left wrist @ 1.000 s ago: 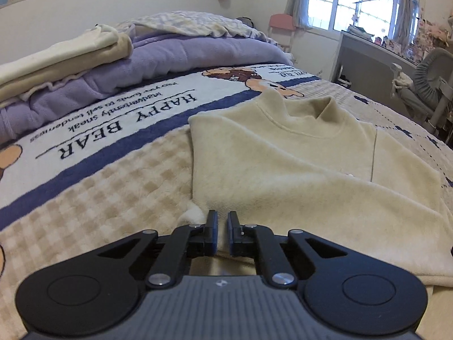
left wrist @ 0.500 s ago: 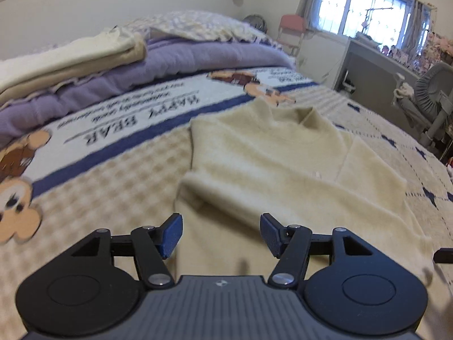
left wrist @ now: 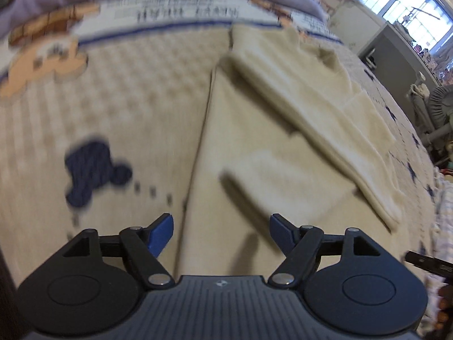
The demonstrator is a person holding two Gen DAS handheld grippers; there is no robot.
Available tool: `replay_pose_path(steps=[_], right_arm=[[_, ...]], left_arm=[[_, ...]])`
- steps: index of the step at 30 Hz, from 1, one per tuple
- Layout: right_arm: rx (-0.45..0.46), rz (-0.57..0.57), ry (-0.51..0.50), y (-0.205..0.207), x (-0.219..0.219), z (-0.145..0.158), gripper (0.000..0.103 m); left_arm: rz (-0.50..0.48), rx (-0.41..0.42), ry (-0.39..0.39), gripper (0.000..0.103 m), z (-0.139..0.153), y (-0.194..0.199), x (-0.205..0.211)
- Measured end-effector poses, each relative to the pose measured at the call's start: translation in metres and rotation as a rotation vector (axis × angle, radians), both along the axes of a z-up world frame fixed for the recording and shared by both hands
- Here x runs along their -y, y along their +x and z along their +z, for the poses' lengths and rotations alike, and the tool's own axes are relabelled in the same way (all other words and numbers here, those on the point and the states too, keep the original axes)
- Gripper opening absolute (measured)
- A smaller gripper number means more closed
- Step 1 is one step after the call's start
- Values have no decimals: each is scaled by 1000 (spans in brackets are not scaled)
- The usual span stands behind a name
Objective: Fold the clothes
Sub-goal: 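Move both grippers to the sweater hem and close them on it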
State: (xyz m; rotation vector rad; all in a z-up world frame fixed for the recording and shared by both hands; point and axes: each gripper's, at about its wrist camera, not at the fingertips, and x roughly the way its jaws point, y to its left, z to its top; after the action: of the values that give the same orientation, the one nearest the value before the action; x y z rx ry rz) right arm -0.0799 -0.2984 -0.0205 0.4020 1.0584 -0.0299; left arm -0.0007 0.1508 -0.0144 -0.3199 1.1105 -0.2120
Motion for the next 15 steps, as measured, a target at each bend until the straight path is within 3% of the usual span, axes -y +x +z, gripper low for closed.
replay_pose_path(steps=[6, 15], right_arm=[[-33, -68, 140, -28, 19, -10, 52], [-90, -66, 220, -47, 25, -10, 52]], left_arm=[[-7, -66, -133, 75, -5, -23, -20], [31, -124, -350, 75, -19, -57, -48]])
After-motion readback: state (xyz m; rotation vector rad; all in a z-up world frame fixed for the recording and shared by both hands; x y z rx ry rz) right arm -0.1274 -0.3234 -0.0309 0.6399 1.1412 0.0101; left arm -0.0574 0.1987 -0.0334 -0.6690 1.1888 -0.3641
